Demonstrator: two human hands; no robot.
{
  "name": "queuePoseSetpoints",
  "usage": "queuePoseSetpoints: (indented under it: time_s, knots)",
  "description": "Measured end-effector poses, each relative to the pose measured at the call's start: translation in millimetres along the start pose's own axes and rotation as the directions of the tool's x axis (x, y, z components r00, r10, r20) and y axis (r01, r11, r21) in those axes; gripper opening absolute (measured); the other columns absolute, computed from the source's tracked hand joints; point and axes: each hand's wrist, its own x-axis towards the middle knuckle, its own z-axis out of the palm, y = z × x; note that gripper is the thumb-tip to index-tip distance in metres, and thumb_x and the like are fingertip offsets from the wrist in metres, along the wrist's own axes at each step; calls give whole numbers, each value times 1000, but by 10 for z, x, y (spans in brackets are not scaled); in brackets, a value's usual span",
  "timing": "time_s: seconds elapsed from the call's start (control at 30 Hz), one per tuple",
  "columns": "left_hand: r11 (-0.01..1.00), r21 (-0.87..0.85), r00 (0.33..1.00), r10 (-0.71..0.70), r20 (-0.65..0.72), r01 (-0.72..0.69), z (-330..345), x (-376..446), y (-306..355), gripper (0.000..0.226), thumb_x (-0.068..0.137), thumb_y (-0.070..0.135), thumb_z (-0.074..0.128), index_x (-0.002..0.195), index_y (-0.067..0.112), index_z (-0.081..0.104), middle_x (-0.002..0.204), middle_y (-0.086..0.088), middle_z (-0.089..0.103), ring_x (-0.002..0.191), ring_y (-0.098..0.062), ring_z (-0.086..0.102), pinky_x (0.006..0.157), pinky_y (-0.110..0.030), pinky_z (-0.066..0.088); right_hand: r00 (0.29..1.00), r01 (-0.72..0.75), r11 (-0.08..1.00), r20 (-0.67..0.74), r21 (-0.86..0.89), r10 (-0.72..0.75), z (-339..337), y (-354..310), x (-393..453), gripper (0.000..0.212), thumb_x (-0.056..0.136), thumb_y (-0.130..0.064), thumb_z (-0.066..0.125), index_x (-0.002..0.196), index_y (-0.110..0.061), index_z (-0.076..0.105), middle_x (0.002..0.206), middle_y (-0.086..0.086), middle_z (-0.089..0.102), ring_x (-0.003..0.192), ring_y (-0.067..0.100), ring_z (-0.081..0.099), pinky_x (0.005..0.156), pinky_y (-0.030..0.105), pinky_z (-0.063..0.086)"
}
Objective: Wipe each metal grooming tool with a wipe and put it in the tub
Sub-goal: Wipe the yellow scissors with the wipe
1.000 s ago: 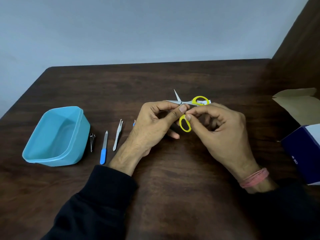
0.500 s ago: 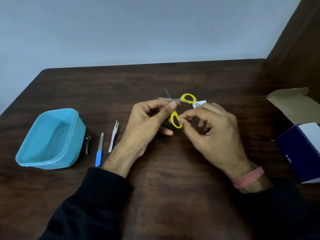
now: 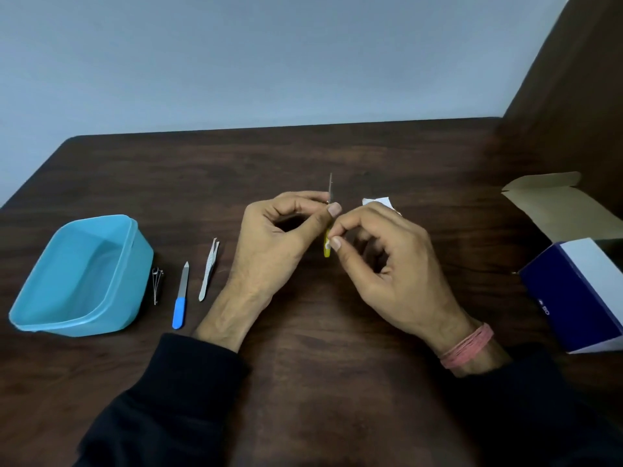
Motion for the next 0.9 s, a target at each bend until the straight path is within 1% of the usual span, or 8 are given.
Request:
queuePoseSetpoints:
  time_s: [0.2,0.33,0.43,0.53,0.63,0.73,0.8,0.9]
  knots:
    - [999,54,991,3,-136,5,29,-5,15,13,89,20,94,96,11,90,102,-1,86,102,-15,83,94,-34,65,998,-64,995,18,71,63,15,-7,12,10,103,-4,74,103,-15,73,90,-16,66,74,16,65,59,28,50]
    - [992,123,980,31,-199,-7,33,-28,42,17,85,29,97,96,18,91,98,4,85,96,-10,83,90,-33,67,989,-109,991,111,76,100,39,25,7,10,104,-9,75,103,-18,72,89,-18,68,74,15,66,59,23,46]
    - [973,223,973,111,-201,-65,19,-28,39,17,86,34,97,95,22,91,94,8,84,93,-10,82,87,-35,68,965,-252,937,127,240,228,96,89,14,9,105,-10,74,103,-18,74,86,-13,72,70,9,65,65,23,50]
    - [954,285,972,151,-180,-95,24,-33,42,15,90,36,94,94,22,90,93,9,82,91,-11,82,83,-35,68,930,-365,819,128,442,345,103,130,53,11,108,-4,68,104,-14,73,90,-7,73,70,1,59,65,15,47]
    - [977,214,981,39,-191,3,31,-35,38,18,88,38,96,87,22,87,86,4,83,76,-15,81,74,-38,68,899,-418,737,126,531,420,56,156,89,16,111,-6,65,104,-17,73,88,-9,69,60,2,48,51,18,42]
    - [985,151,987,-63,-148,86,18,-31,48,26,87,37,97,83,16,83,77,-5,82,70,-30,80,68,-44,64,879,-453,695,150,559,452,26,163,110,17,112,-7,62,104,-18,73,87,-9,69,57,3,44,49,20,41]
    - [990,50,985,-124,-117,131,8,-27,80,30,87,29,97,92,10,74,79,-8,81,69,-28,78,67,-44,63,874,-462,678,162,572,458,8,162,120,17,112,-8,62,104,-17,73,86,-10,69,58,3,42,49,20,41]
    - [963,-113,964,-256,-75,246,-35,2,114,47,85,22,97,110,15,58,82,-9,80,70,-28,79,68,-49,67,862,-483,647,189,590,471,-15,169,125,14,112,-10,63,106,-17,73,89,-6,69,62,6,41,50,20,42]
